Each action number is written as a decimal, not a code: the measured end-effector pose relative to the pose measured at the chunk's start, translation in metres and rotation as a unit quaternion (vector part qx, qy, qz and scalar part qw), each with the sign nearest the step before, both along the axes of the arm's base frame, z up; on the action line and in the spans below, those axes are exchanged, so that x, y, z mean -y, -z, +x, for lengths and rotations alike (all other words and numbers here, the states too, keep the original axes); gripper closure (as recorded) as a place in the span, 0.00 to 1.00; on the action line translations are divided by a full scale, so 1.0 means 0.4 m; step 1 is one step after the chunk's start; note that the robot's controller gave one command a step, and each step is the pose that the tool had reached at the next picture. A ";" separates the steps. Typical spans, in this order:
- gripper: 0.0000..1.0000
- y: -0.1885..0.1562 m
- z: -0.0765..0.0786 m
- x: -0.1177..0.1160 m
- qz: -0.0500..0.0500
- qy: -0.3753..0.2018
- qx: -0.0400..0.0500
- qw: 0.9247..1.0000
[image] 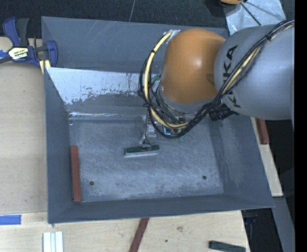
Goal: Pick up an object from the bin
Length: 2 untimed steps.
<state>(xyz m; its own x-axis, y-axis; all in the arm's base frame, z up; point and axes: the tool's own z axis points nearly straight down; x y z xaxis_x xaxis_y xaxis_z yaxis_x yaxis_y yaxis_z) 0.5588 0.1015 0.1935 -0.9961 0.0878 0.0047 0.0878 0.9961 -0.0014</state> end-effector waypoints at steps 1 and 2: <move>0.00 0.047 0.095 -0.253 0.002 -0.190 0.004 0.982; 0.00 0.045 0.098 -0.249 0.001 -0.189 0.005 0.982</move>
Offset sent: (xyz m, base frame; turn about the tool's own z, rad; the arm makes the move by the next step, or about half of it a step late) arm 0.0000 0.0000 0.0000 0.0000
